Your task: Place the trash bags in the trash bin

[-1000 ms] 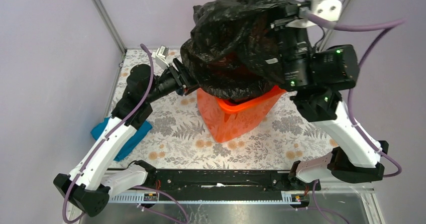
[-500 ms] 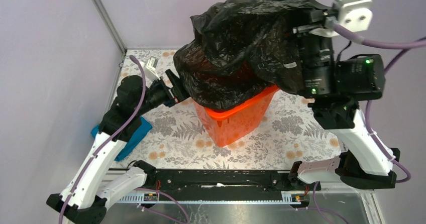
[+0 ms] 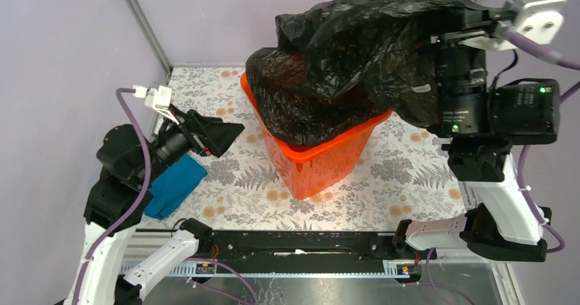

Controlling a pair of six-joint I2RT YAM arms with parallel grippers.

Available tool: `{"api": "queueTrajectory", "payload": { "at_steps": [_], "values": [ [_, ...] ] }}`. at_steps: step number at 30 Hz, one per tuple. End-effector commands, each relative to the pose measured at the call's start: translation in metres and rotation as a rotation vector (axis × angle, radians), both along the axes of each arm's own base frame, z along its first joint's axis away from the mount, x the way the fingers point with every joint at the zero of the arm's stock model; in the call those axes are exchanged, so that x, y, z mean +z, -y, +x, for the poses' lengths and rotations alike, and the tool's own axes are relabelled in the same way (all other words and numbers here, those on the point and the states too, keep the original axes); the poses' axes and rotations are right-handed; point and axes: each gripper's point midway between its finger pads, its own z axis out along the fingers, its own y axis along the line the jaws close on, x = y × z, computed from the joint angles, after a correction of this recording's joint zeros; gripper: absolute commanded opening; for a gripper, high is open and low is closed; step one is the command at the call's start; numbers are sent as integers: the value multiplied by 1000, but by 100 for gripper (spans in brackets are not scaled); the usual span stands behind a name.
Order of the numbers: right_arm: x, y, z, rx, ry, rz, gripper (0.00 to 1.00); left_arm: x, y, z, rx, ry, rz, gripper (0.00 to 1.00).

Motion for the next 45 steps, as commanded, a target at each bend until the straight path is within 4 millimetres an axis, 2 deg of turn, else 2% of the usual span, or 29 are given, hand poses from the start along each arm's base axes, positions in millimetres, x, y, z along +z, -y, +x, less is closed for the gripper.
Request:
{"api": "queueTrajectory", "payload": {
  "at_steps": [1, 3, 4, 8, 11, 12, 15, 17, 19, 21, 24, 29, 34, 38, 41, 45],
  "values": [
    [-7, -19, 13, -4, -32, -42, 0, 74, 33, -19, -253, 266, -59, 95],
    [-9, -20, 13, 1, -32, -35, 0, 91, 54, -24, -398, 302, -101, 90],
    [-10, -22, 13, 6, -34, -34, 0, 96, 59, -20, -416, 315, -115, 89],
    [-14, -25, 13, 30, -43, -19, 0, 98, 66, 19, -307, 342, -89, 84],
    [-16, -28, 12, 58, -48, -6, 0, 84, 84, 62, -210, 275, -52, 66],
    [-17, -28, 12, 62, -50, -1, 0, 79, 94, 74, -194, 244, -37, 63],
    [-21, -29, 15, 59, -66, 0, 0, 52, 127, 104, -156, 149, 53, 58],
    [-25, -32, 17, 55, -83, -13, 0, 31, 139, 120, -114, 74, 110, 54],
    [-31, -35, 20, 48, -108, -38, 0, 18, 143, 123, -119, 45, 133, 54],
    [-38, -34, 21, 38, -126, -58, 0, 17, 141, 113, -151, 73, 129, 63],
    [-43, -29, 18, 40, -130, -62, 0, 31, 130, 84, -219, 164, 107, 80],
    [-44, -23, 2, 121, -84, -56, 0, 61, 103, 49, -233, 280, 87, 97],
    [-40, -11, -10, 153, -65, -39, 0, 66, 81, 58, -168, 234, 76, 99],
    [-40, -9, -16, 176, -60, -49, 0, 96, 63, 55, -122, 300, -9, 98],
    [-45, -18, -15, 196, -66, -83, 0, 122, 58, 58, -86, 352, -41, 96],
    [-59, -48, -14, 276, -82, -201, 0, 149, 48, 90, 62, 315, -103, 93]
  ]
}}
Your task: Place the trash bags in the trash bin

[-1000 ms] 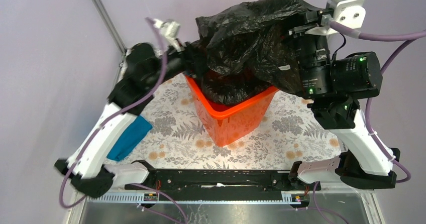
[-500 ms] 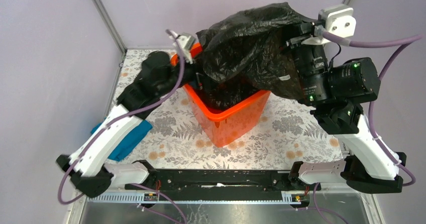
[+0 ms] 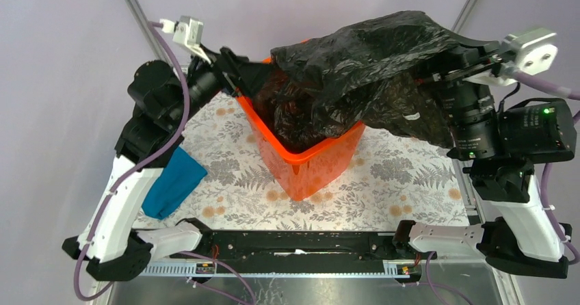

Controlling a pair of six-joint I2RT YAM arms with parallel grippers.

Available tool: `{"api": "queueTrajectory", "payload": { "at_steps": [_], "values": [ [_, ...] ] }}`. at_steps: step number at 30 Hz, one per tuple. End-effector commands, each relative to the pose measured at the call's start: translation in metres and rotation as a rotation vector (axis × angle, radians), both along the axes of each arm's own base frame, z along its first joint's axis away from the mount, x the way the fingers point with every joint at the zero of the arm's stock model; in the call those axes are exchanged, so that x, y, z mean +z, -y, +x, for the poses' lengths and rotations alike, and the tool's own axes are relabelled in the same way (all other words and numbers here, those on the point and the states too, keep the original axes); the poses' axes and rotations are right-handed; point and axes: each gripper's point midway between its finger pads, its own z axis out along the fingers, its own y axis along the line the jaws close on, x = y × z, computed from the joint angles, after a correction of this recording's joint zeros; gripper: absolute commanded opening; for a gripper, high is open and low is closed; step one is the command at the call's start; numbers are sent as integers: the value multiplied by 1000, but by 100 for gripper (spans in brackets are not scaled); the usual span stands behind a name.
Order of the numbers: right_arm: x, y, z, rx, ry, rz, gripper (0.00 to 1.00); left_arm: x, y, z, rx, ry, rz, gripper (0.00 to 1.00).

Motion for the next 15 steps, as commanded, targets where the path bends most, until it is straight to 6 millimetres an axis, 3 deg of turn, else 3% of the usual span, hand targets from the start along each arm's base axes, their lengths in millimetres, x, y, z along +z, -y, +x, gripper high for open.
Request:
{"api": "queueTrajectory", "payload": {
  "at_steps": [1, 4, 8, 12, 15],
  "values": [
    [-22, -49, 4, 123, -21, -169, 0, 56, -14, 26, 132, 34, -143, 90],
    [-36, -72, 4, 190, -47, -263, 0, 72, -4, 41, 123, 32, -190, 87],
    [-45, -84, 9, 202, -69, -286, 0, 65, 41, 61, -41, 30, -170, 89],
    [-47, -94, 13, 210, -67, -279, 0, 17, 94, 76, -262, -93, -89, 85],
    [-47, -97, 24, 167, -77, -264, 0, -26, 112, 85, -330, -197, -36, 82]
  ]
}}
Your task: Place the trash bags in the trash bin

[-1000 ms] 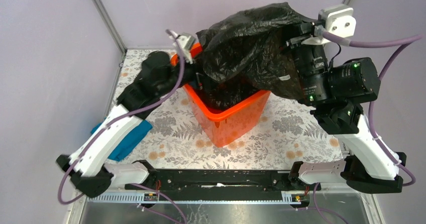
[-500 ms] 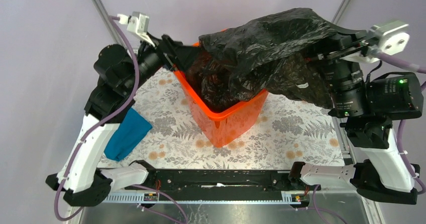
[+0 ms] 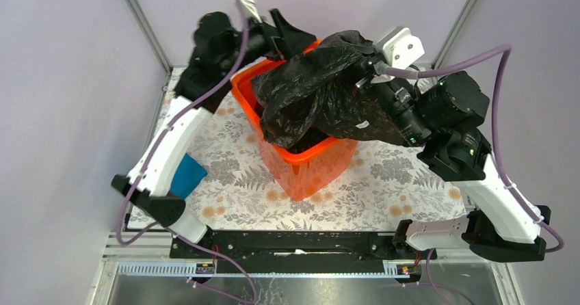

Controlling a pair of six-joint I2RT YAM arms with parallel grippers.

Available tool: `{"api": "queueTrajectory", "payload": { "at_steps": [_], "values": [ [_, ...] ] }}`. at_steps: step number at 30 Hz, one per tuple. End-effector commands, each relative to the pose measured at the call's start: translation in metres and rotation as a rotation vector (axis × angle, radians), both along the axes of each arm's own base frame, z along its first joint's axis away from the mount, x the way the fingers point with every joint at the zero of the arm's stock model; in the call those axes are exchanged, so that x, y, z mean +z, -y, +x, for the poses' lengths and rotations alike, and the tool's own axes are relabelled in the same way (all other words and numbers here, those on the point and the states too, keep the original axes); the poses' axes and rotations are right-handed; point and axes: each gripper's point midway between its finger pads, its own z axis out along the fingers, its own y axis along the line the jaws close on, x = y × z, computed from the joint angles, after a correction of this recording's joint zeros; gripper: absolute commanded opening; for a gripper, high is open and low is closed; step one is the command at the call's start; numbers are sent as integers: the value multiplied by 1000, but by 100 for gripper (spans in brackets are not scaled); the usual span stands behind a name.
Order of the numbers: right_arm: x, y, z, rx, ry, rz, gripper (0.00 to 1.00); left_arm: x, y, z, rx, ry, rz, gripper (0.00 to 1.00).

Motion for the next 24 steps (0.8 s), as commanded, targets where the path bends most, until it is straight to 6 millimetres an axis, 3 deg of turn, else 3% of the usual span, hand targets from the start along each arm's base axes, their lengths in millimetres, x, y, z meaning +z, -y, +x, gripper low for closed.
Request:
{"api": "queueTrajectory", "payload": {
  "at_steps": [1, 4, 8, 12, 16, 19, 24],
  "values": [
    [19, 6, 5, -41, 21, 83, 0, -51, 32, -4, -195, -122, 67, 81],
    [11, -7, 22, -77, -48, 58, 0, -61, 19, -1, -137, -132, 98, 80],
    [6, -15, 35, -95, -135, 97, 0, -34, -16, 0, -67, -92, 52, 82],
    [-16, -26, 53, -112, -226, 91, 0, -11, -47, -3, 15, -68, 47, 91],
    [-37, -28, 76, -148, -342, 88, 0, 2, -95, -12, 218, -45, 75, 99],
    [-54, -34, 89, -157, -419, 73, 0, 4, -126, -32, 328, -13, 98, 99],
    [-79, -38, 112, -166, -539, 74, 0, 18, -151, -86, 357, 67, 87, 99]
  ]
}}
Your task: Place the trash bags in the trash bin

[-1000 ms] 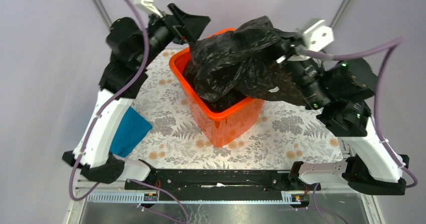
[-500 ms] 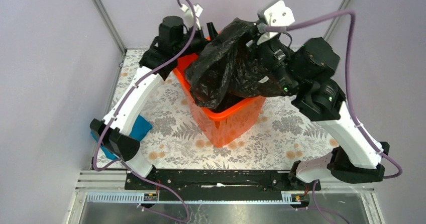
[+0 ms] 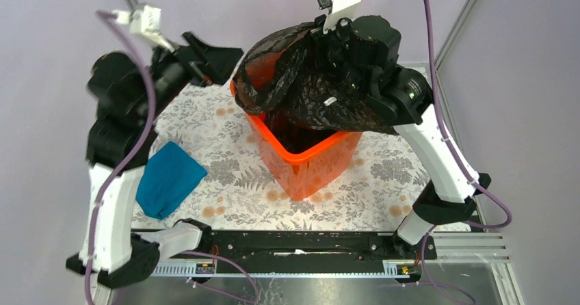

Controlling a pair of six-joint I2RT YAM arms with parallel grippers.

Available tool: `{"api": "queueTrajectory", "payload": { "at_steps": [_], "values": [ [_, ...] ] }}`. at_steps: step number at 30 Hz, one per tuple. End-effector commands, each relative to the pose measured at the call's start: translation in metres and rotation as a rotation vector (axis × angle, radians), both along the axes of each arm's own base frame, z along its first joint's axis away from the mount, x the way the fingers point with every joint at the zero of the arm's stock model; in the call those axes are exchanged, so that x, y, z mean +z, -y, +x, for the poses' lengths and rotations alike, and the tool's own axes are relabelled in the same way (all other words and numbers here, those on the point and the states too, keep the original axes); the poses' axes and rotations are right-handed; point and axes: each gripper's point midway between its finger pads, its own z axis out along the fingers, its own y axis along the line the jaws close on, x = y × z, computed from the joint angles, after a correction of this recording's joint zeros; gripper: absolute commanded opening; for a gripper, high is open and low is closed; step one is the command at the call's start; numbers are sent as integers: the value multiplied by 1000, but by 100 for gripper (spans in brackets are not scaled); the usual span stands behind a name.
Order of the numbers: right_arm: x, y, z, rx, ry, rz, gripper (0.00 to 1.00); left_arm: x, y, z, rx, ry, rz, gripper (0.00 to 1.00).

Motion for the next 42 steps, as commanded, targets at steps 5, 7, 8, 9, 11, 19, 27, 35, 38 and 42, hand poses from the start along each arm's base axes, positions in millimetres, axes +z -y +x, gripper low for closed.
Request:
{"api": "queueTrajectory", "payload": {
  "at_steps": [5, 7, 8, 9, 11, 19, 27, 35, 38, 42],
  "values": [
    [-31, -8, 19, 38, -214, 112, 0, 7, -12, -71, -87, 98, -19, 99],
    [-34, -15, 17, 77, -237, 135, 0, -10, 6, -69, -185, 43, -29, 99],
    [-35, -18, 16, 98, -248, 148, 0, -24, 13, -62, -210, -12, -28, 99],
    [-36, -20, 15, 113, -257, 157, 0, -34, 16, -54, -207, -63, -34, 99],
    [-38, -21, 13, 130, -265, 155, 0, -49, 18, -40, -183, -128, -30, 99],
    [-27, -11, -14, 215, -203, 153, 0, -74, -7, -6, 35, -162, 4, 97],
    [-24, -9, -36, 303, -161, 159, 0, -76, -20, -1, 117, -165, 8, 99],
    [-35, -14, -46, 368, -161, 137, 5, -66, 6, -6, -40, -139, -16, 31],
    [-42, -5, -51, 357, -154, 96, 22, -60, -5, -1, 27, -119, 18, 6],
    [-48, 15, -65, 348, -120, 34, 62, -55, -18, 1, 88, -99, 77, 0]
  ]
}}
